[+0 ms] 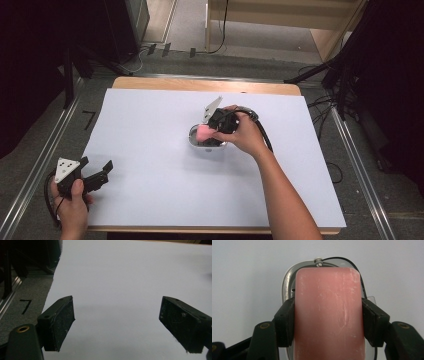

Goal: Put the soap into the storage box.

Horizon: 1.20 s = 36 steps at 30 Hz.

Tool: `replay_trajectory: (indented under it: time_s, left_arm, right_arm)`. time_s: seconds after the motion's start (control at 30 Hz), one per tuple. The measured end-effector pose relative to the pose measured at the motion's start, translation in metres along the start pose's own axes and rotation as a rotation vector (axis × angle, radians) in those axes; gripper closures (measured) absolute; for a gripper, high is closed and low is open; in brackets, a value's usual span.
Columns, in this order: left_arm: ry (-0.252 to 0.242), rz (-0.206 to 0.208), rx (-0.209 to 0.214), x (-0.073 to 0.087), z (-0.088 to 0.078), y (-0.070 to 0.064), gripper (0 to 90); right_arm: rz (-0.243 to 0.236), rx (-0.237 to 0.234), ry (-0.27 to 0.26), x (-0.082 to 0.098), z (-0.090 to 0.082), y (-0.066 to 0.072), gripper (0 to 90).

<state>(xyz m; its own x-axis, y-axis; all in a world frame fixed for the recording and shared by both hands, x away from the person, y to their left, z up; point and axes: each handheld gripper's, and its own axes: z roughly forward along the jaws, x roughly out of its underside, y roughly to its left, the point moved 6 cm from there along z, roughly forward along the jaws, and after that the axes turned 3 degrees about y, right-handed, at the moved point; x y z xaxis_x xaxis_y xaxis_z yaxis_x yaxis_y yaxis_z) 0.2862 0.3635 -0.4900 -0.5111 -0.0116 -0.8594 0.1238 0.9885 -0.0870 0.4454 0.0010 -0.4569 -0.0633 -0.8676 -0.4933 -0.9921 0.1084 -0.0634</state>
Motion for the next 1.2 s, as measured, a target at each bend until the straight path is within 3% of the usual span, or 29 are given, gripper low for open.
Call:
replay_trajectory:
  time_s: [0.13,0.17,0.43,0.77,1.0,1.03,1.13,1.2]
  left_arm:
    - [0.000,0.000,0.001,0.000,0.000,0.000,13.4]
    - [0.002,0.001,0.000,0.000,0.000,0.000,13.4]
    - [0.001,0.001,0.001,0.000,0.000,0.000,13.4]
    - [0.004,0.004,0.000,0.000,0.000,0.000,13.4]
    - [0.008,0.009,-0.002,0.000,0.000,-0.001,13.4]
    - [0.008,0.010,-0.002,0.000,0.000,-0.001,13.4]
    - [0.008,0.009,-0.002,0.000,0.000,-0.001,13.4]
    - [0.009,0.010,-0.002,0.000,0.000,-0.001,13.4]
  right_arm:
    - [0.014,-0.002,-0.013,-0.001,-0.002,0.001,35.8]
    - [0.014,0.014,-0.044,-0.005,-0.006,0.000,34.7]
    - [0.043,0.044,-0.055,-0.003,-0.014,-0.001,33.7]
    - [0.100,0.028,-0.098,0.006,-0.023,0.001,29.1]
    - [0.186,0.046,-0.115,0.024,-0.032,0.001,24.2]
    - [0.215,0.060,-0.119,0.029,-0.034,0.001,21.3]
    - [0.234,0.081,-0.125,0.035,-0.036,0.000,18.9]
    - [0.271,0.101,-0.130,0.041,-0.038,0.001,14.7]
